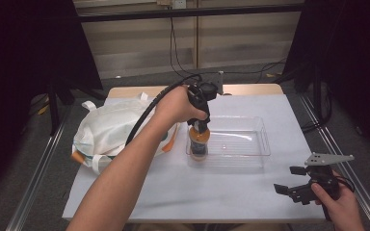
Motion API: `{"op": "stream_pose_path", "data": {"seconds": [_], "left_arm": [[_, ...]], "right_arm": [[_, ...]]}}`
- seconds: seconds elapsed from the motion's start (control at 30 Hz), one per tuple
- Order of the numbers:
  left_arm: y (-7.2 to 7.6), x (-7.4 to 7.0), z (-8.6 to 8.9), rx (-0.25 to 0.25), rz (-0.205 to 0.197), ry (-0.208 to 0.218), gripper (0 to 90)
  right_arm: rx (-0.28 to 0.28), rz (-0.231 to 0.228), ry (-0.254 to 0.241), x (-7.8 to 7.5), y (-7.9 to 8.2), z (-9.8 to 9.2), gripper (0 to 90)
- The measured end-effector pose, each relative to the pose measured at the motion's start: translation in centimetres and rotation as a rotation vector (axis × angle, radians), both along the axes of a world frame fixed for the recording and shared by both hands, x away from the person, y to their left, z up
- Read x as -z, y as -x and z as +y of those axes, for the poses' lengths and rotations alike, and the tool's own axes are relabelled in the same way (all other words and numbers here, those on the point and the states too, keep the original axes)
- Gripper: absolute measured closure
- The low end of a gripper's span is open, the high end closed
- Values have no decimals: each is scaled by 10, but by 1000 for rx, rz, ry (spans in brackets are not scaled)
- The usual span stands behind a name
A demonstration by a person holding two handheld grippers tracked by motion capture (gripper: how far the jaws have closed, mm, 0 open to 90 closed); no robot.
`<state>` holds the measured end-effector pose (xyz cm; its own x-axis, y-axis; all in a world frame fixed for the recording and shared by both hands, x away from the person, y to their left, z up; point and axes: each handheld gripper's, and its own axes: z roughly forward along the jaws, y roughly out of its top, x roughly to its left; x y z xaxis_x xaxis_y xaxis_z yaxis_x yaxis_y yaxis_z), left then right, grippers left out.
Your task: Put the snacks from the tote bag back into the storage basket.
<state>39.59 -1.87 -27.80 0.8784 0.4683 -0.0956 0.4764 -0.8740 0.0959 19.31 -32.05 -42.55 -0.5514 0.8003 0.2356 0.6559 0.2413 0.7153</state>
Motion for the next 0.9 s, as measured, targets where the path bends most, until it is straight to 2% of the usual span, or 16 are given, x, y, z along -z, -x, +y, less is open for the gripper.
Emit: {"op": "stream_pose_path", "data": {"seconds": [0.23, 0.9], "left_arm": [[-1, 5, 2, -5, 5, 5, 591], [-3, 18, 3, -5, 15, -26, 591]], "right_arm": [[0, 1, 0, 0, 0, 0, 26], [-3, 4, 2, 0, 0, 1, 26]]}}
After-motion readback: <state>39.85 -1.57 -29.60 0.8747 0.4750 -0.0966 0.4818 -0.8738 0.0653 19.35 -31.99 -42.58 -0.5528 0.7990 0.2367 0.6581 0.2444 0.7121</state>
